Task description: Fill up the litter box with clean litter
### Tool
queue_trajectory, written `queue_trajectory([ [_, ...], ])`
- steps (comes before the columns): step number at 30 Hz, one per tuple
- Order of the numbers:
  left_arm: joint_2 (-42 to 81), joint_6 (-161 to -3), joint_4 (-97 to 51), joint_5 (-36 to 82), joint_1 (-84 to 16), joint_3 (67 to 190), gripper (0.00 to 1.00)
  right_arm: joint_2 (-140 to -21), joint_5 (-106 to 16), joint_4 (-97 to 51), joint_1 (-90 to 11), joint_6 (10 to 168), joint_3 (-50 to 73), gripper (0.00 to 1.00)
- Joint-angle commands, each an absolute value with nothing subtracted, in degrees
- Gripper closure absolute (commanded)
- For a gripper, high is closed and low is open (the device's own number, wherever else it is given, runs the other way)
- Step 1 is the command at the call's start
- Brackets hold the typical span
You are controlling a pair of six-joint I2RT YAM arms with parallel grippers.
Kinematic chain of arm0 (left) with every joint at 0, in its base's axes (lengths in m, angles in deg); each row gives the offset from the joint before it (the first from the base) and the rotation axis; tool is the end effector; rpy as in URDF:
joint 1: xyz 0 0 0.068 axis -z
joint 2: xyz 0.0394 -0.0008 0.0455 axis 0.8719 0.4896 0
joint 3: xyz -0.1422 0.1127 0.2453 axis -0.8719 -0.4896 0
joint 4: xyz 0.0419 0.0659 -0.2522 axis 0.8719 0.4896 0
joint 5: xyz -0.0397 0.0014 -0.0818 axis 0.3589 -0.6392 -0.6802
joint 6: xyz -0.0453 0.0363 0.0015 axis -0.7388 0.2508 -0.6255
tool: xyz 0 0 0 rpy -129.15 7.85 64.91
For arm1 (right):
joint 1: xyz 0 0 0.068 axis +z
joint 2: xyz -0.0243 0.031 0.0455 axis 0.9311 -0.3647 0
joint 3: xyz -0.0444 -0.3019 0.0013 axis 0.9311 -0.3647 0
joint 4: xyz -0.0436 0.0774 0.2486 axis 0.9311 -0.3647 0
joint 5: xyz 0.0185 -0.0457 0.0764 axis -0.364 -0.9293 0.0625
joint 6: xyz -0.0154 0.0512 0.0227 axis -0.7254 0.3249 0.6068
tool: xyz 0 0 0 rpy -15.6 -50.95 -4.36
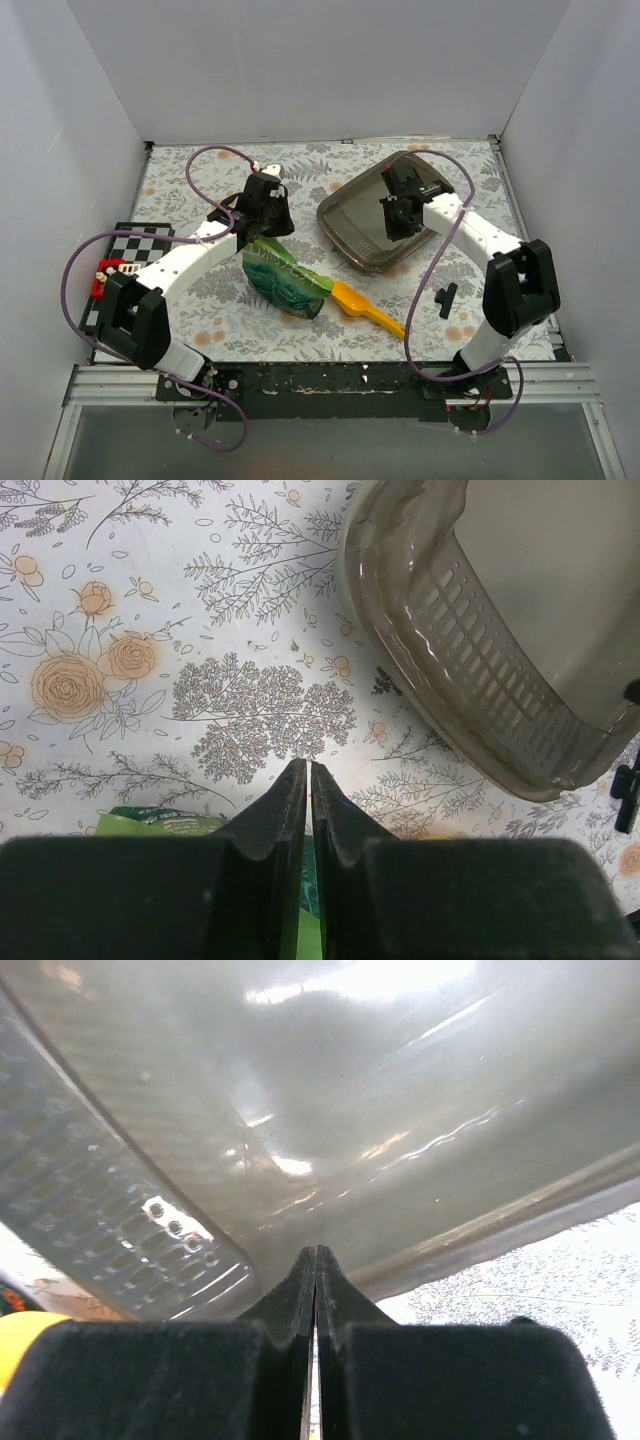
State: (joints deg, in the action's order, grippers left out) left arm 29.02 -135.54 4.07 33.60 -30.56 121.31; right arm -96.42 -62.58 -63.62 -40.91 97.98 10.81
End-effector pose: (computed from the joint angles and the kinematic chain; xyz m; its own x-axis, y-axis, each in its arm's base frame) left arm 0.2844 -0.1632 0.3014 -0.6914 -0.6441 -0.3272 -0.3462 0.6929 -0.6325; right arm 0.3213 0.1606 0.2695 -0.8632 -0.1509 -0.4818 -0.1587 0.9870 -0.0247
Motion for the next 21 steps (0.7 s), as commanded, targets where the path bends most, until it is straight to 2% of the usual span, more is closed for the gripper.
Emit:
queue_trajectory([
  [1,25.77,-135.78,3.18,32.92,-30.45,120.77,0.94,-91.43,-64.68,-63.99,-41.10,97.76,16.69,0.99],
  [4,25.07,-135.52,3.27,33.10,-30.45,120.51,0.94,-88.54,-68.45,-68.29,-41.19,100.22,21.89,0.99],
  [8,24.02,-135.26,3.45,33.19,-30.45,120.15,0.94,-84.23,-76.18,-74.61,-42.24,104.17,20.24,0.99],
  [15,22.52,-134.29,3.80,33.01,-30.45,120.24,0.93,-73.86,-75.23,-71.30,-51.73,112.52,0.48,0.99],
  [21,19.36,-134.20,3.97,33.62,-30.45,119.45,0.93,-73.84,-71.55,-64.72,-55.07,116.13,-9.21,0.99],
])
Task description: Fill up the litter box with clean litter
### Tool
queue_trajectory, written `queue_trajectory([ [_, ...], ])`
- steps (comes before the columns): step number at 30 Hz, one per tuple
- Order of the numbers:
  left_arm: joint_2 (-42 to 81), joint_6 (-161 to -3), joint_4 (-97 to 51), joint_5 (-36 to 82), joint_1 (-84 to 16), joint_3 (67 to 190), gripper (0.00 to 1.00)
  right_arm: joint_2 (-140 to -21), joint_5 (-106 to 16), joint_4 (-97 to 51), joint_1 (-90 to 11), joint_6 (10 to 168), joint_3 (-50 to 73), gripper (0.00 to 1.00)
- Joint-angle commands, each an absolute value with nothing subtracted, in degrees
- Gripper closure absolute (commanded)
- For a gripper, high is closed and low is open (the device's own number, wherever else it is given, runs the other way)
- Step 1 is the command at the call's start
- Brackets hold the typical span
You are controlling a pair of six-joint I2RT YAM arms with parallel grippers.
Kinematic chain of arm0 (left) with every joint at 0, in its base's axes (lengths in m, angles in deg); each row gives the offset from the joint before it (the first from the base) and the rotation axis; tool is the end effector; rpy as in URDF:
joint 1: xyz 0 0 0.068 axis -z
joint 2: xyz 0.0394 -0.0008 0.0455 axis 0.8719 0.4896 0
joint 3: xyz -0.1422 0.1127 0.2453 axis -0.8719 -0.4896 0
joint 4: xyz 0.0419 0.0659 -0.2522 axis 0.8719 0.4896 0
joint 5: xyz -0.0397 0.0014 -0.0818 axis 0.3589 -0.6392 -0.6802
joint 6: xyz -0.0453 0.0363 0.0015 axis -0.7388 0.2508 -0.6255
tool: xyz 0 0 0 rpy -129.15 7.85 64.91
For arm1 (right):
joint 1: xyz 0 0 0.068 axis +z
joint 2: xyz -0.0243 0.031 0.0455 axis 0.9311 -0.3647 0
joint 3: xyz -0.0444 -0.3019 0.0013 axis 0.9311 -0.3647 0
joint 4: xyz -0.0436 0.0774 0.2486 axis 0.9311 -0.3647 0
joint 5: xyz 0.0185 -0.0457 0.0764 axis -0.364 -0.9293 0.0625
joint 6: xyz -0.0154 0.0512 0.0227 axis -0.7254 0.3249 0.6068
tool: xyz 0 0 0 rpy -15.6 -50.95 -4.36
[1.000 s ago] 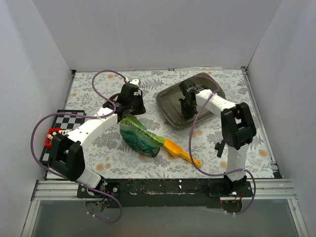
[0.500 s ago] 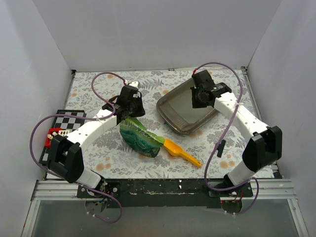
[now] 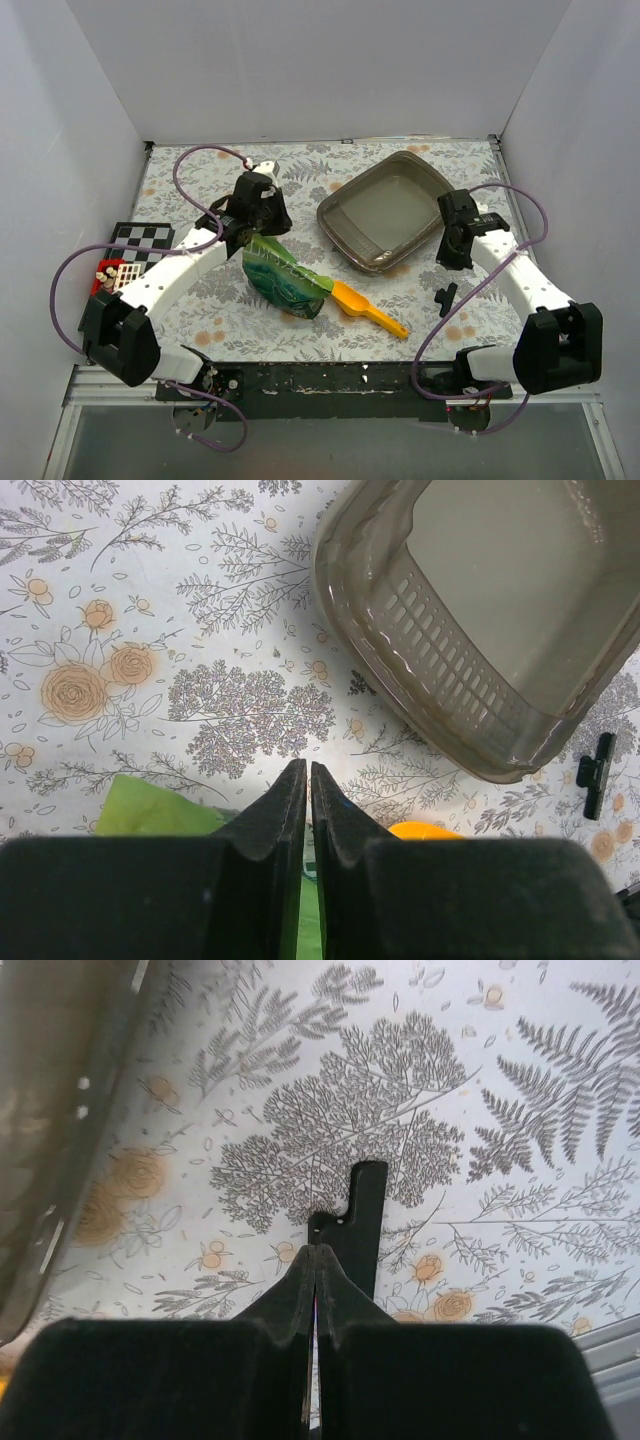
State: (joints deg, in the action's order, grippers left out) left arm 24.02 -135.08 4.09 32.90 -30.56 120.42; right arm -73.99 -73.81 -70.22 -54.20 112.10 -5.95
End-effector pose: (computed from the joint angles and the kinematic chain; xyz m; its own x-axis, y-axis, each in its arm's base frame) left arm 0.2679 -0.1542 0.3221 -0.6804 -0.6469 -0.3442 -0.2968 0.6728 -0.6777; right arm 0.2398 0.0461 0.2866 -0.7912 0.2763 -0.5456 0.3664 0.9284 -0.0613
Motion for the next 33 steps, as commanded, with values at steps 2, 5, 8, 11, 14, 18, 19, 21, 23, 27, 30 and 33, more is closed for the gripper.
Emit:
queue_trajectory([
  [2,18.31,-134.20,5.11,36.60,-30.45,119.45,0.94,-76.47,-69.71,-61.64,-55.25,116.31,-10.09,0.99],
  [5,17.77,-136.21,8.71,43.53,-30.45,120.41,0.87,-81.83,-66.80,-58.39,-55.25,116.13,-8.69,0.99],
  [8,17.34,-138.85,13.63,49.17,-30.45,121.47,0.78,-85.79,-64.69,-52.33,-55.25,115.08,-8.07,0.99],
  [11,15.76,-140.09,16.53,51.38,-30.63,121.04,0.59,-88.52,-63.20,-48.98,-55.25,113.94,-6.76,0.99],
  [14,13.91,-140.79,18.47,52.34,-31.24,120.16,0.41,-90.80,-61.09,-47.65,-55.25,112.09,-4.56,0.99],
  [18,11.01,-141.32,19.27,50.25,-33.43,119.54,0.27,-93.35,-56.96,-47.21,-55.25,109.20,-0.35,0.90],
  [19,10.48,-141.23,19.09,49.11,-34.14,119.36,0.27,-94.06,-55.82,-47.56,-55.25,108.32,1.23,0.87],
  [21,9.17,-141.15,18.74,47.43,-35.10,119.45,0.27,-95.03,-53.71,-48.87,-55.25,106.73,3.70,0.76],
  [23,8.37,-141.06,18.39,45.24,-35.72,119.36,0.25,-95.38,-51.26,-49.76,-55.25,105.50,5.46,0.65],
  [27,8.45,-139.39,15.67,39.62,-36.95,118.22,0.25,-94.07,-49.13,-52.57,-55.16,104.09,6.70,0.59],
  [30,7.75,-137.46,11.72,35.75,-38.35,116.38,0.24,-89.51,-50.27,-53.45,-54.64,103.83,3.90,0.59],
  [33,8.45,-136.49,8.82,26.28,-42.48,114.97,0.24,-83.97,-50.80,-52.92,-53.58,103.83,-0.06,0.59],
])
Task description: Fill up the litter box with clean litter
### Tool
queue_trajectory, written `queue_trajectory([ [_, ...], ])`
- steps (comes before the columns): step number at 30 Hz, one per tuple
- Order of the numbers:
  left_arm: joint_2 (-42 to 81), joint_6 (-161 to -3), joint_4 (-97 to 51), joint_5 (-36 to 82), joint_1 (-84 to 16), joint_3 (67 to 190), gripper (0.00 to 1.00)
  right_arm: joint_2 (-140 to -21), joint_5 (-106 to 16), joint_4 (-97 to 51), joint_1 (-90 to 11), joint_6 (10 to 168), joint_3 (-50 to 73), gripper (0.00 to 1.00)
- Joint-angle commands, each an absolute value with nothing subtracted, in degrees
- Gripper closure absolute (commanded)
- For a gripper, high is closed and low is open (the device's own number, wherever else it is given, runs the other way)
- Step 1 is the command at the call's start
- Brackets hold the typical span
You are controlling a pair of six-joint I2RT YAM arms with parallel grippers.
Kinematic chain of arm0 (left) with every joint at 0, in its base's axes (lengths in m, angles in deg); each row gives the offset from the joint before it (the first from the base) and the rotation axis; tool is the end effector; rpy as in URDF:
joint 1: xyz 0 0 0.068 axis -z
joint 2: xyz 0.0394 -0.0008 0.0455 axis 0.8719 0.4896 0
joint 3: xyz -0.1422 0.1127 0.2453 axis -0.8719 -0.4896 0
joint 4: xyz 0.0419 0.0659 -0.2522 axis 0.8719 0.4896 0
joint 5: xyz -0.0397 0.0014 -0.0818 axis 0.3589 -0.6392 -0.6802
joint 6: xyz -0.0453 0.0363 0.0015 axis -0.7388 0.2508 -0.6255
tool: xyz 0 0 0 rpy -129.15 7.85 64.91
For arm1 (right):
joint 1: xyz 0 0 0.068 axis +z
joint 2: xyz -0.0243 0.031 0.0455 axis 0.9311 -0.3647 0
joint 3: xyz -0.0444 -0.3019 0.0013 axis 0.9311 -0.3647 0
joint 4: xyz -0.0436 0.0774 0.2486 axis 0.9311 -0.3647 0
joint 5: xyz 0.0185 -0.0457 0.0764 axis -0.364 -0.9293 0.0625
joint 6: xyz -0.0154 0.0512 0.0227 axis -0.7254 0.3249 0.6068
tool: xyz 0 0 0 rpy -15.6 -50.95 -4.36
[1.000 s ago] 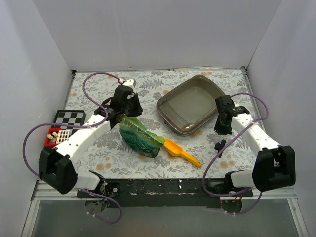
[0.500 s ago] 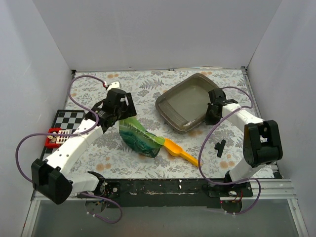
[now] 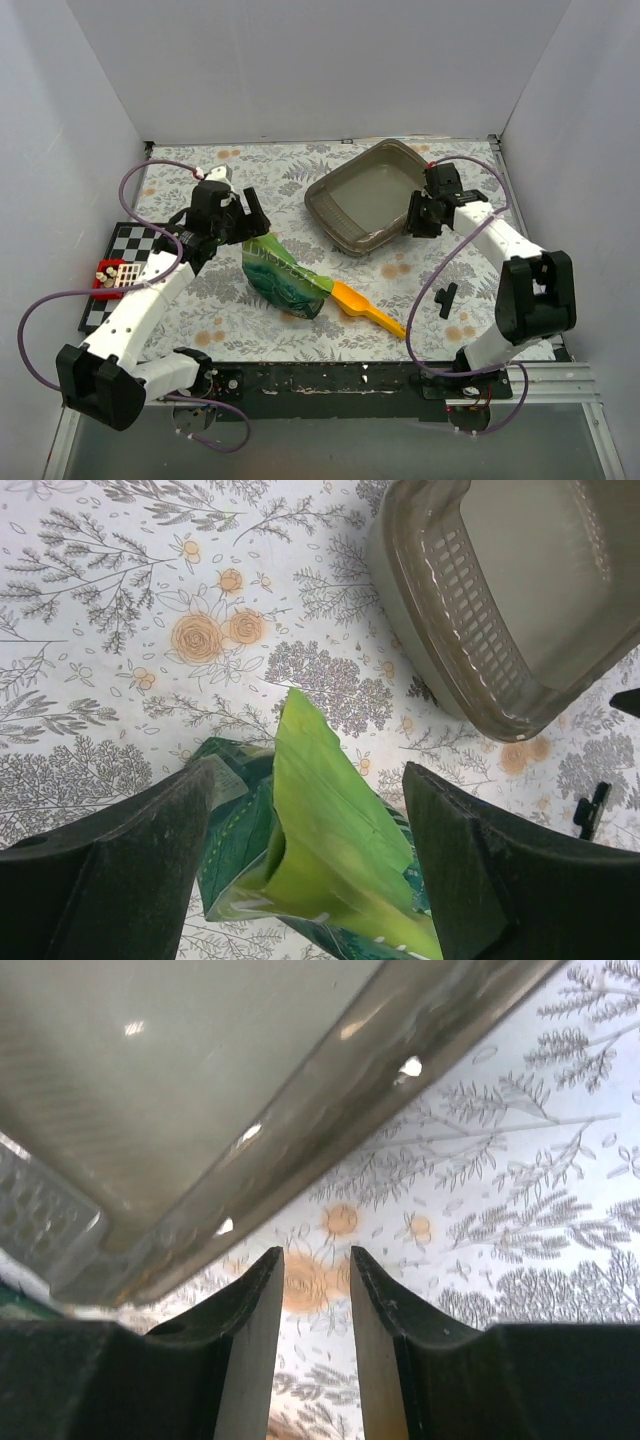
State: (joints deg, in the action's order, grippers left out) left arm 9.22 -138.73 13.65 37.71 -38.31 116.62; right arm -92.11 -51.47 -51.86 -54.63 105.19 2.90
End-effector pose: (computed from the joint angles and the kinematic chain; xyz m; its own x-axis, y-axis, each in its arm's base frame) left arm 0.2189 -0.0852 0.3499 -0.4965 -0.7921 -0.3549 -0.4283 0.5793 -0.6935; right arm 0.3379 0.0850 0.2635 -0.8271 0.1964 -0.5266 0.0768 0.9677 0.2402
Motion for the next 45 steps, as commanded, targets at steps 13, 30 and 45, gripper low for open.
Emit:
queue_trajectory([
  [13,13.64,-135.61,2.92,-1.60,-45.65,114.44,0.28,-71.66,-46.67,-56.96,-46.11,105.59,-6.84,0.59],
  [30,13.91,-135.52,-0.59,-11.55,-46.18,111.54,0.55,-74.46,-29.63,-50.75,-37.50,101.27,2.30,0.53],
  [45,11.44,-135.96,-1.47,-11.72,-46.27,109.87,0.59,-88.26,-17.06,-14.90,-31.08,113.22,-2.35,0.40],
])
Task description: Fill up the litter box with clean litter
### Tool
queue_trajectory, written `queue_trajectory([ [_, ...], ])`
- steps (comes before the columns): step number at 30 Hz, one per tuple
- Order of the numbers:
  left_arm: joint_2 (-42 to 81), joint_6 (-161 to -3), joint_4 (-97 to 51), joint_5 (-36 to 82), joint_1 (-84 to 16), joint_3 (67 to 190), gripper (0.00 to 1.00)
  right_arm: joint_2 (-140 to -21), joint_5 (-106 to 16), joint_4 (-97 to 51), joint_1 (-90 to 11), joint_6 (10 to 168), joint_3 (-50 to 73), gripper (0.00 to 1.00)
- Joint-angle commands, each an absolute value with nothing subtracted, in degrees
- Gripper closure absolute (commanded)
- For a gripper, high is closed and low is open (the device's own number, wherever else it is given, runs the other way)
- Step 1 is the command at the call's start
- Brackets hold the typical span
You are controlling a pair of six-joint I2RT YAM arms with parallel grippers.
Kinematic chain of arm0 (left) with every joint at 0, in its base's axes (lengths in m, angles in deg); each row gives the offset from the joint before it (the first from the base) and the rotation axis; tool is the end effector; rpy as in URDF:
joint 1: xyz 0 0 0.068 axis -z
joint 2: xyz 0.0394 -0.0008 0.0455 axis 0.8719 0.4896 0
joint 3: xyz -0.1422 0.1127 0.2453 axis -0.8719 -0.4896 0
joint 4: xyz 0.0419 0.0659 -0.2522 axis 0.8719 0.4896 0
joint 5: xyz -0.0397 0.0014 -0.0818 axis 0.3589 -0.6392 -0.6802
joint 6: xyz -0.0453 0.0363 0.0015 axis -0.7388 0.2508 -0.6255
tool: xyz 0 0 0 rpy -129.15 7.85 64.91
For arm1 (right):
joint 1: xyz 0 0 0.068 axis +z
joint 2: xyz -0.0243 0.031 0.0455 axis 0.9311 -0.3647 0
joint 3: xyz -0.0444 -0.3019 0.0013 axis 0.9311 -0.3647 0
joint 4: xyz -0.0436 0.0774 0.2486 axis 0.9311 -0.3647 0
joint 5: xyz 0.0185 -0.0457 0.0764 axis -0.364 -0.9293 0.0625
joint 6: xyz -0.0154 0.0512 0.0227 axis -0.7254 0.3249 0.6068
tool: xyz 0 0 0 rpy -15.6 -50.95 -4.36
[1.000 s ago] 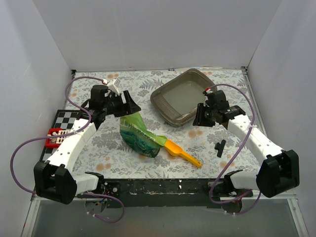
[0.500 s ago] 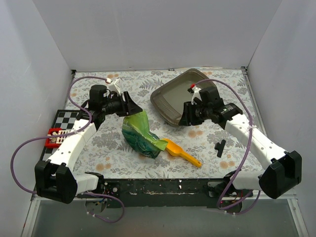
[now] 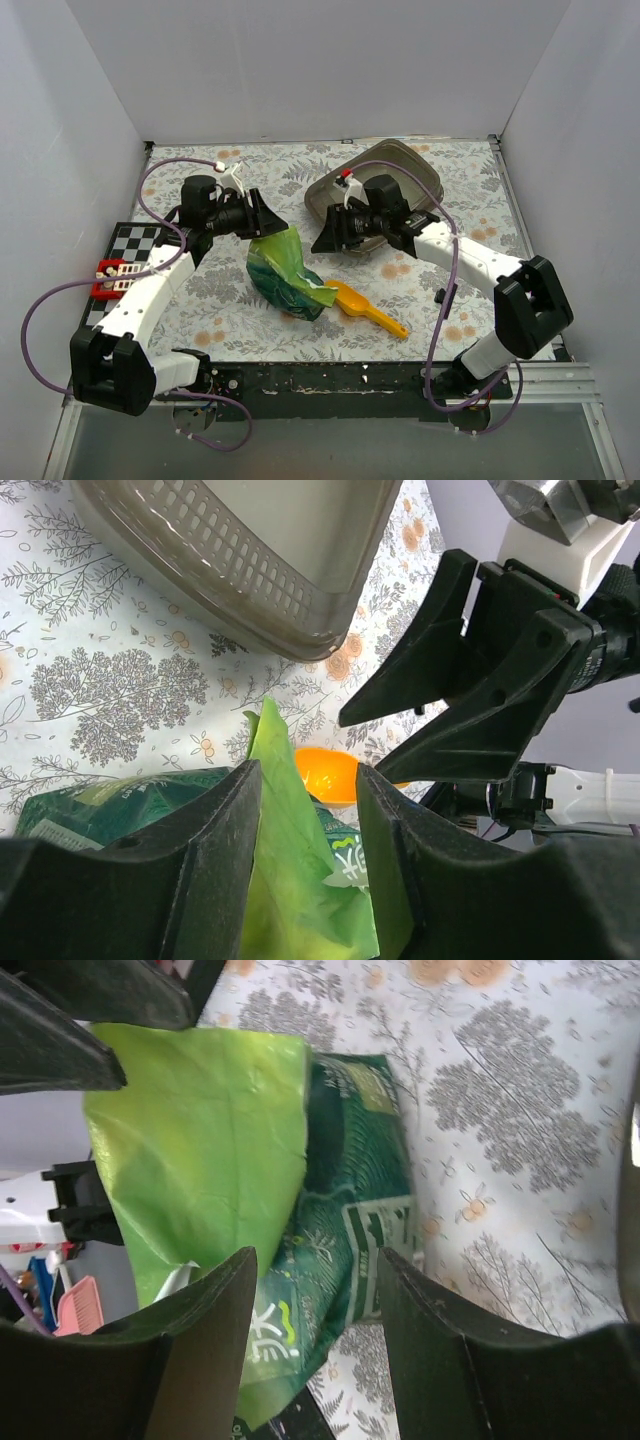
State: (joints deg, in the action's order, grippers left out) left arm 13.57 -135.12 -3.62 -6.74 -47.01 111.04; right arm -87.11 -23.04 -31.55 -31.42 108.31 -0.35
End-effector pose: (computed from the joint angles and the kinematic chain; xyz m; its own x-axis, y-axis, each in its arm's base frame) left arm 0.2465 -0.0864 0.3313 -0.8490 -0.5231 -0.0744 -0.1601 0.3889 -0.9073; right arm 0.2664 0.2279 0.3060 -0.7623 -0.0977 -0.6398 -0.5805 0.5404 0.6091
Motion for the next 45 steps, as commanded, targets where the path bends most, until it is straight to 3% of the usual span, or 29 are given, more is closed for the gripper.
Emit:
queue_trajectory([
  [1,11.36,-135.87,-1.47,-11.64,-46.18,109.87,0.59,-89.05,-16.09,-12.34,-30.91,114.10,-3.05,0.40],
  [20,10.30,-136.22,-2.27,-11.90,-46.27,109.08,0.60,-100.65,-9.05,4.47,-26.78,117.36,-1.74,0.42],
  [23,10.04,-136.22,-2.00,-11.38,-46.27,109.17,0.60,-99.52,-9.93,5.87,-26.42,117.01,-2.80,0.61],
  [26,9.25,-136.22,-1.21,-9.10,-46.18,109.87,0.60,-97.50,-11.50,1.59,-26.34,113.51,-2.19,0.93],
  [27,8.64,-136.31,-0.69,-7.44,-46.18,110.48,0.56,-96.53,-12.99,-1.30,-26.34,111.15,-1.49,0.99],
  [29,7.06,-136.22,0.72,-4.09,-46.18,111.97,0.44,-94.08,-14.67,-4.57,-26.25,108.15,-0.96,0.99],
  [36,2.04,-134.73,4.50,2.69,-46.18,113.56,0.20,-89.14,-16.70,-24.23,-26.16,94.62,8.52,0.99],
  [45,-2.96,-132.54,-4.27,-4.34,-46.10,104.43,0.11,-93.44,-9.84,-50.96,-22.91,78.99,29.33,0.99],
])
